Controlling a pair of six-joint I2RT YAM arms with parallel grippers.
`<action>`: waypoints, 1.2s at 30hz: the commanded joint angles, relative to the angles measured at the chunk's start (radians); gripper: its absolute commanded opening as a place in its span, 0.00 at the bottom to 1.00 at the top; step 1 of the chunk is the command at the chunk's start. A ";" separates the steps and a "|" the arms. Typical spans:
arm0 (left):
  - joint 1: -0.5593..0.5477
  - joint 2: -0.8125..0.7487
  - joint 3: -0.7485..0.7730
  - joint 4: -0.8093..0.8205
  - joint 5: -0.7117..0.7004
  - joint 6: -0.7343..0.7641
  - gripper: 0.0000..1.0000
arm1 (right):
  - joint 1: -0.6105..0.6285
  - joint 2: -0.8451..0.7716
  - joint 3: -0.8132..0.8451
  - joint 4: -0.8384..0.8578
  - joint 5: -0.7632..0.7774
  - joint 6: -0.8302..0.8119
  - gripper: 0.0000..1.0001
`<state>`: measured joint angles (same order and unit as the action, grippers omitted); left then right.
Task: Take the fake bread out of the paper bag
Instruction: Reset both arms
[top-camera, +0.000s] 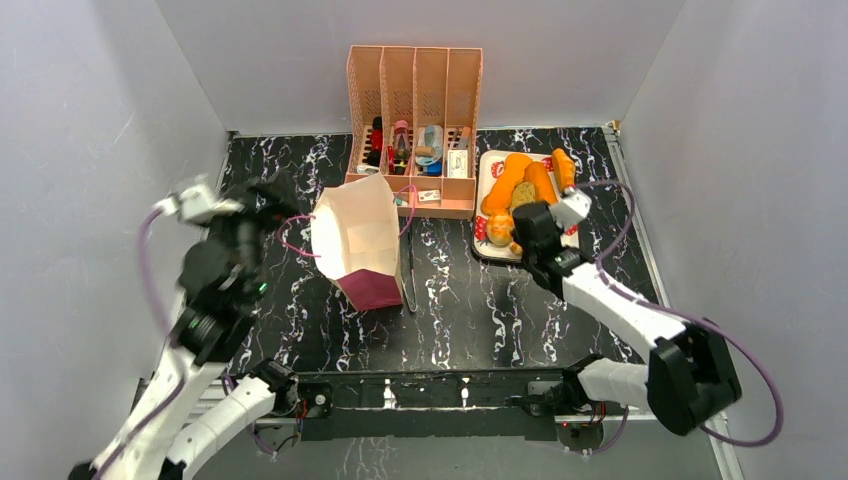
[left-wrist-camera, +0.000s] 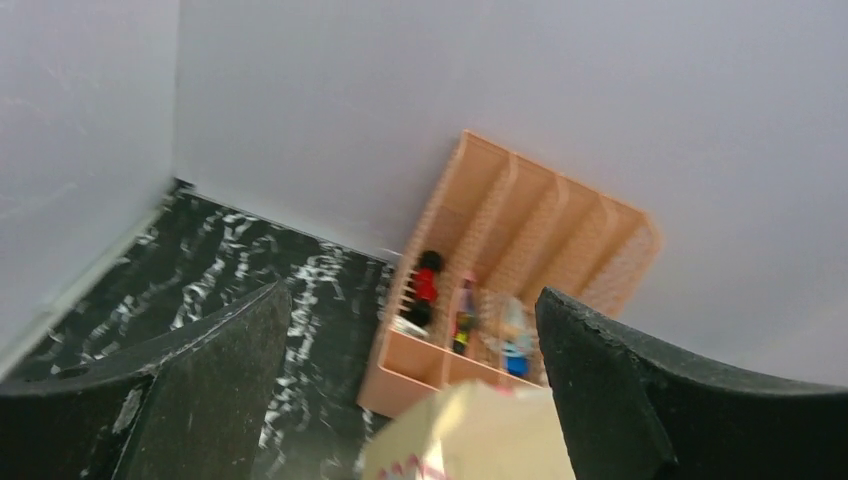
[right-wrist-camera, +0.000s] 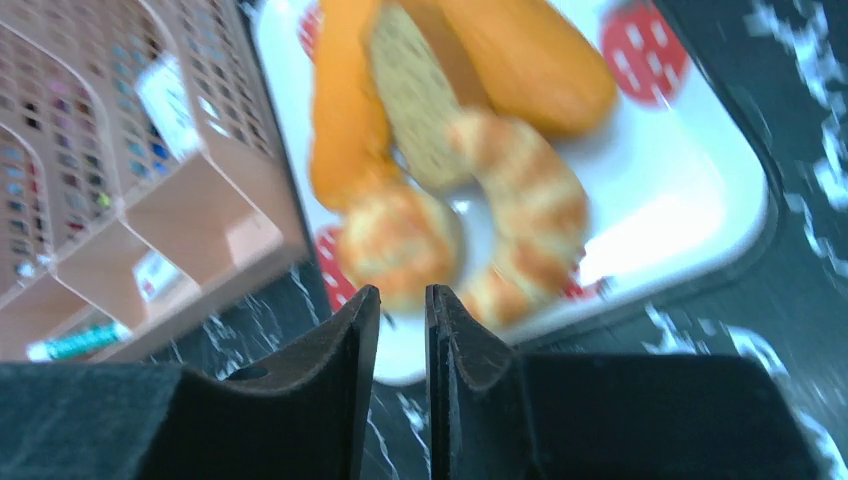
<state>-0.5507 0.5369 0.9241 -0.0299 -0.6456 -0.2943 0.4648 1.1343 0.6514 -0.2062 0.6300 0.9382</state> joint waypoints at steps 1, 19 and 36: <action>0.019 0.334 0.025 0.402 -0.154 0.329 0.93 | -0.001 0.155 0.238 0.222 0.121 -0.321 0.23; 0.478 0.904 0.349 0.570 0.155 0.288 0.92 | -0.091 0.386 0.366 0.389 -0.022 -0.469 0.24; 0.754 1.052 -0.195 0.883 0.377 0.136 0.86 | -0.091 0.351 0.260 0.411 0.093 -0.618 0.24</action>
<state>0.1974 1.6154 0.8028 0.6445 -0.3191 -0.1513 0.3737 1.5322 0.9497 0.1398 0.6834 0.4881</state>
